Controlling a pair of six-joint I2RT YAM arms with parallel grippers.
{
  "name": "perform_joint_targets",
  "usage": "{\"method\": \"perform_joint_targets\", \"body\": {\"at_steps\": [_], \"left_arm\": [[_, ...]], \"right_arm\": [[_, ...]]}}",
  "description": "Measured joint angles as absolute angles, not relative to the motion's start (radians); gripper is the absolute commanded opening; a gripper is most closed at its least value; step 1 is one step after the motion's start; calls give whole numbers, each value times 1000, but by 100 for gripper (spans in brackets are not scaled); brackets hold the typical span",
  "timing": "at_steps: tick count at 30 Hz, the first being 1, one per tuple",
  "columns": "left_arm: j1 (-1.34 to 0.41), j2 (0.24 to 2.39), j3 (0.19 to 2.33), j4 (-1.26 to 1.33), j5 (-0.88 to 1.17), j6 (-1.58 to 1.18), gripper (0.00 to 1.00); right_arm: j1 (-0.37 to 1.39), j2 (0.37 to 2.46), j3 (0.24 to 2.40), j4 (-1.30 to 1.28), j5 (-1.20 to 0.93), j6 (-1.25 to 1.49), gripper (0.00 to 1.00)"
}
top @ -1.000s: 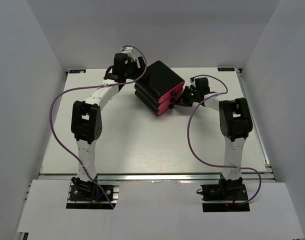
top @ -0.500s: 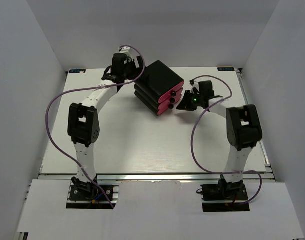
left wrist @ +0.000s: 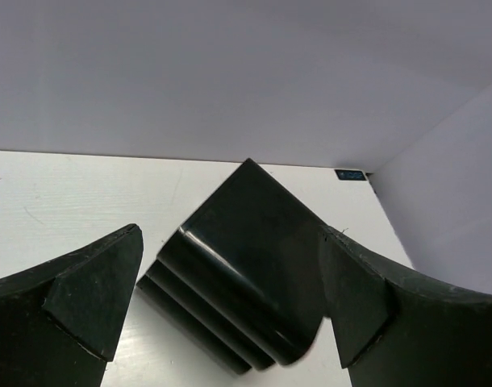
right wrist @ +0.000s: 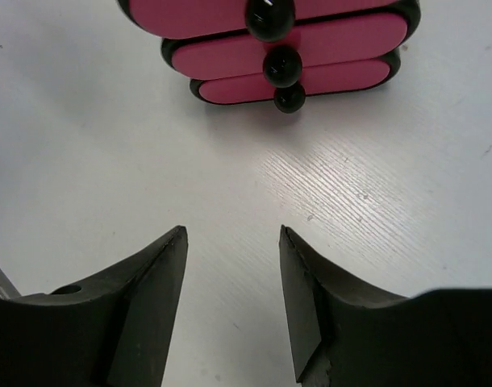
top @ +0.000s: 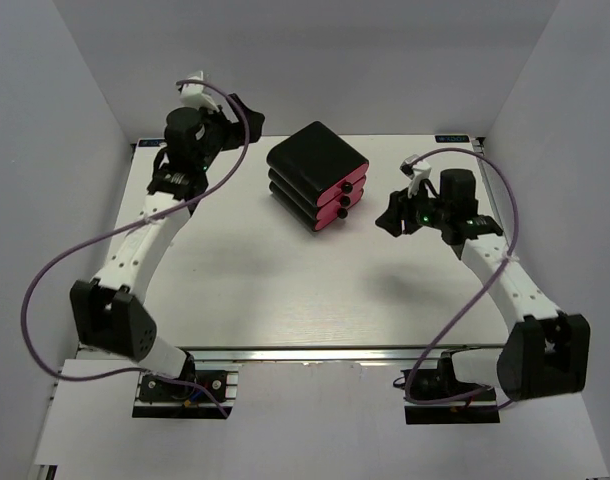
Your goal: Organize the makeup
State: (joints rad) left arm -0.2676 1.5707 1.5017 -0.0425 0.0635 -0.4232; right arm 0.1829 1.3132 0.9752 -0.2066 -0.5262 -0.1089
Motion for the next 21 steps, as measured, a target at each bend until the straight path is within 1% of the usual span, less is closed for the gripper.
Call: {"method": "perform_joint_targets", "body": {"at_steps": [3, 4, 5, 11, 21], "left_arm": [[-268, 1430, 1386, -21, 62, -432, 98], [-268, 1390, 1356, -15, 62, -435, 98], [-268, 1348, 1322, -17, 62, -436, 98], [-268, 1137, 1163, -35, 73, -447, 98], [-268, 876, 912, -76, 125, -487, 98]], "right_arm": [[183, 1208, 970, -251, -524, -143, 63], [183, 1175, 970, -263, -521, -151, 79], [183, 1148, 970, -273, -516, -154, 88], [183, 1033, 979, -328, -418, -160, 89], [183, 1031, 1072, -439, -258, -111, 89]]}}
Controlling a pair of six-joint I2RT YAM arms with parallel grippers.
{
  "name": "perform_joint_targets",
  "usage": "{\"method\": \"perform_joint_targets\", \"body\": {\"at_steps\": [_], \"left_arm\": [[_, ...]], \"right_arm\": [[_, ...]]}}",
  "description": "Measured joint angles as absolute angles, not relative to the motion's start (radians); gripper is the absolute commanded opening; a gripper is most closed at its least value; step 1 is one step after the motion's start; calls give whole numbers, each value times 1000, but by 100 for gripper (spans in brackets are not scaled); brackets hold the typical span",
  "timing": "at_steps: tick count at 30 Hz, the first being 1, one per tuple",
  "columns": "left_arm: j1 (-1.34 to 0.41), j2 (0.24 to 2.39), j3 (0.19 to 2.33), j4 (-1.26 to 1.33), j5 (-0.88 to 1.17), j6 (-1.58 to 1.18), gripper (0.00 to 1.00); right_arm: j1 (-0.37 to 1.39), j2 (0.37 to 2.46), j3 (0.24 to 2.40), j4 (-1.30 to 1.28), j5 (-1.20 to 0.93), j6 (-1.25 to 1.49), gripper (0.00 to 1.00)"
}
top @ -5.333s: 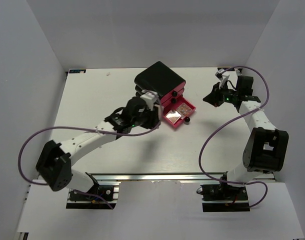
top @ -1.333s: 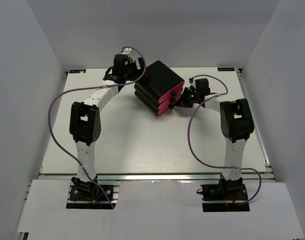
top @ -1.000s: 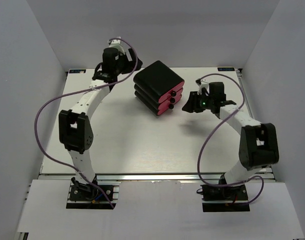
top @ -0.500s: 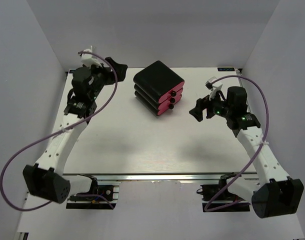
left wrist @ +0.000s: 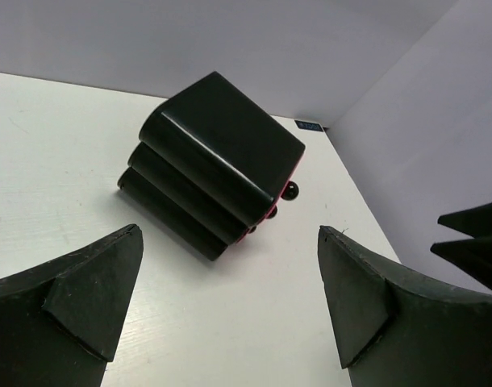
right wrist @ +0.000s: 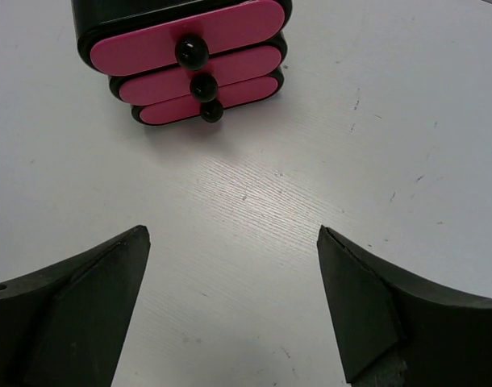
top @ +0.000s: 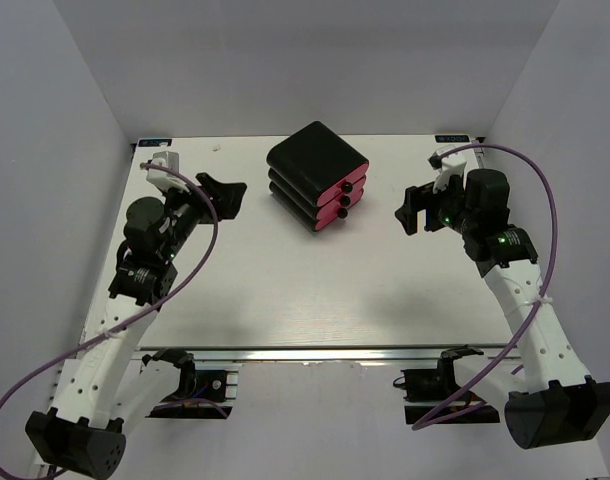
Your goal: Organize the makeup
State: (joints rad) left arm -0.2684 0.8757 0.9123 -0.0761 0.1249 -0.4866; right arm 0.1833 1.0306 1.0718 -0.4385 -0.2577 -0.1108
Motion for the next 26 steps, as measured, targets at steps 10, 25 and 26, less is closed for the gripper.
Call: {"method": "perform_joint_targets", "body": {"at_steps": [10, 25, 26], "left_arm": [[-268, 817, 859, -99, 170, -491, 98], [-268, 778, 810, -105, 184, -498, 98], [-268, 775, 808, -105, 184, -498, 98]], "right_arm": [[183, 1009, 1076, -455, -207, -80, 89], [173, 1010, 1055, -454, -185, -51, 89], [172, 1010, 1055, -454, -185, -51, 90]]}}
